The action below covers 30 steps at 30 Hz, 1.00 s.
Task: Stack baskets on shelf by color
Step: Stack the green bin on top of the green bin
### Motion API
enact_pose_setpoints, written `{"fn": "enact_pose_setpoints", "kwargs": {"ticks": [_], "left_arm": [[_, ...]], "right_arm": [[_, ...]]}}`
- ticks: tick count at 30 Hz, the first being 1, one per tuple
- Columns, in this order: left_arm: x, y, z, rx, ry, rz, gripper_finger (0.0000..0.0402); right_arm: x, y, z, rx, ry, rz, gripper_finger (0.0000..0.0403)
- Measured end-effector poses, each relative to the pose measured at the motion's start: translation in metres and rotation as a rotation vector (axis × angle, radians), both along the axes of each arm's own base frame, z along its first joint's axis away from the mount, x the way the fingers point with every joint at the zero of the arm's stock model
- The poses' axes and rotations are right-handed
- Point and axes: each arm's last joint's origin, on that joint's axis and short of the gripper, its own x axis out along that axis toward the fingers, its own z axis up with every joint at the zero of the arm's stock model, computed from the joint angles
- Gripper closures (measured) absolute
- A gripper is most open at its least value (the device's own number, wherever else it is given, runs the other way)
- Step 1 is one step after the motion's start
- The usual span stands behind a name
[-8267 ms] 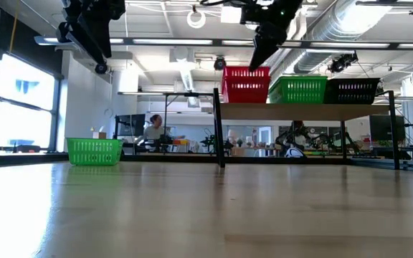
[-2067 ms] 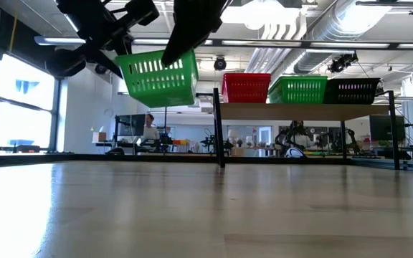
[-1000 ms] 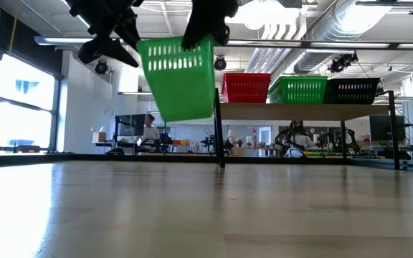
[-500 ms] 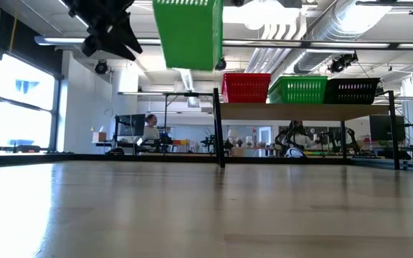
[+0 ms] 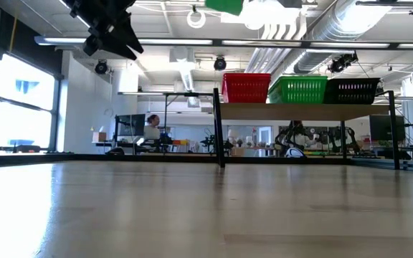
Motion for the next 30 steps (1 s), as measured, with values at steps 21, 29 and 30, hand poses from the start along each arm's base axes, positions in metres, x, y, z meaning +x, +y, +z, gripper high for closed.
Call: {"fn": "enact_pose_setpoints", "kwargs": {"ticks": [21, 29, 30], "left_arm": [[-0.001, 0.002, 0.002, 0.011, -0.035, 0.103, 0.0261], [-0.001, 0.003, 0.002, 0.012, -0.034, 0.106, 0.0261], [-0.001, 0.003, 0.002, 0.009, -0.037, 0.108, 0.0261]], "right_arm": [[-0.114, -0.060, -0.002, -0.216, 0.187, -0.086, 0.0403], [-0.136, -0.075, -0.042, -0.187, 0.138, -0.101, 0.0403], [-0.138, -0.077, -0.047, -0.180, 0.139, -0.104, 0.0403]]}}
